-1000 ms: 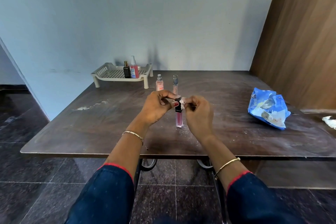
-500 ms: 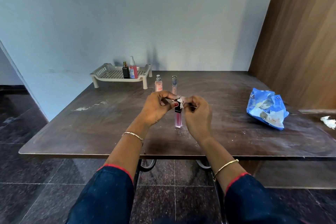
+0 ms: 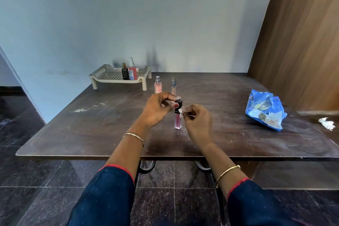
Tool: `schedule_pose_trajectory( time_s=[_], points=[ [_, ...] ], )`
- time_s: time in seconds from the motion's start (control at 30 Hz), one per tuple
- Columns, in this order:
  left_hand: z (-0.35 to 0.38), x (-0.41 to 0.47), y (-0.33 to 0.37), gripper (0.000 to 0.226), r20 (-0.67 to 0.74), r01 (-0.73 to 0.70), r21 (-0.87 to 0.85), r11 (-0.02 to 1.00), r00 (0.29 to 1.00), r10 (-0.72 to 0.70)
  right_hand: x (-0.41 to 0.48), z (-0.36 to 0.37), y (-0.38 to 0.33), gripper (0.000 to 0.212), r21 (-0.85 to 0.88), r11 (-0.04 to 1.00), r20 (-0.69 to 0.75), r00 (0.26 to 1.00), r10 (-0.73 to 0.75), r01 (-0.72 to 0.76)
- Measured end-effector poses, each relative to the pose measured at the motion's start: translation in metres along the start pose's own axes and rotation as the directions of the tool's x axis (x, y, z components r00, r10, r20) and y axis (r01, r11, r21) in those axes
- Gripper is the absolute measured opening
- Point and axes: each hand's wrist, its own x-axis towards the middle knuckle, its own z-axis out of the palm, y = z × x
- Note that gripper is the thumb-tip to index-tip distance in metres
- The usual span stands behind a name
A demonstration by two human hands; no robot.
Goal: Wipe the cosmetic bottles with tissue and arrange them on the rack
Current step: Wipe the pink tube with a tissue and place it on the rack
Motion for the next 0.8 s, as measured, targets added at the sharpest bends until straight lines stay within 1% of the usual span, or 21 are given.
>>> schedule_pose_trajectory(
  time_s=[0.07, 0.17, 0.23, 0.3, 0.37, 0.47, 0.5, 0.57, 0.67, 0.73, 0.8],
  points=[
    [-0.001, -0.001, -0.002, 0.021, -0.018, 0.007, 0.011, 1.000, 1.000, -0.007, -0.005, 0.002, 0.003, 0.015, -0.024, 0.999, 0.006, 1.000, -0.027, 0.028],
    [-0.002, -0.001, -0.003, 0.022, -0.027, 0.017, 0.017, 1.000, 0.999, -0.016, -0.010, 0.000, 0.012, 0.020, -0.156, 0.985, 0.120, 0.991, -0.061, 0.079],
    [-0.001, -0.001, -0.001, 0.025, -0.011, 0.013, -0.003, 1.000, 1.000, -0.013, -0.011, -0.002, 0.014, 0.019, -0.243, 0.966, 0.185, 0.982, -0.040, 0.086],
    [0.002, -0.001, 0.001, 0.027, -0.010, 0.015, -0.018, 1.000, 1.000, -0.015, -0.010, -0.003, 0.013, 0.017, -0.268, 0.960, 0.217, 0.976, -0.019, 0.078],
    [0.001, -0.002, 0.001, 0.028, -0.023, 0.011, -0.012, 1.000, 1.000, -0.011, -0.007, -0.004, 0.007, 0.015, -0.249, 0.966, 0.196, 0.980, -0.017, 0.067],
    [-0.001, -0.002, 0.001, 0.026, -0.030, 0.011, 0.020, 1.000, 0.999, -0.011, -0.003, -0.002, 0.002, 0.010, -0.170, 0.982, 0.058, 0.996, -0.071, 0.080],
    [-0.002, -0.002, 0.001, 0.026, -0.033, 0.017, 0.037, 0.999, 0.999, -0.016, -0.003, -0.001, 0.002, 0.008, -0.155, 0.984, 0.039, 0.996, -0.086, 0.091],
    [-0.002, -0.003, 0.004, 0.026, -0.033, 0.028, 0.053, 0.998, 0.999, -0.026, -0.005, 0.000, 0.007, 0.009, -0.161, 0.981, 0.079, 0.992, -0.098, 0.110],
    [-0.002, -0.005, 0.006, 0.019, -0.028, 0.045, 0.008, 0.999, 0.999, -0.045, -0.010, -0.001, 0.017, 0.010, -0.280, 0.949, 0.203, 0.975, -0.088, 0.144],
    [-0.002, -0.005, 0.005, 0.017, -0.054, 0.050, 0.045, 0.998, 0.997, -0.047, -0.010, -0.003, 0.019, 0.012, -0.286, 0.948, 0.209, 0.975, -0.078, 0.137],
    [-0.002, -0.003, 0.007, 0.015, -0.080, 0.056, 0.103, 0.993, 0.996, -0.048, -0.010, -0.003, 0.017, 0.015, -0.262, 0.956, 0.183, 0.979, -0.088, 0.134]
  ],
)
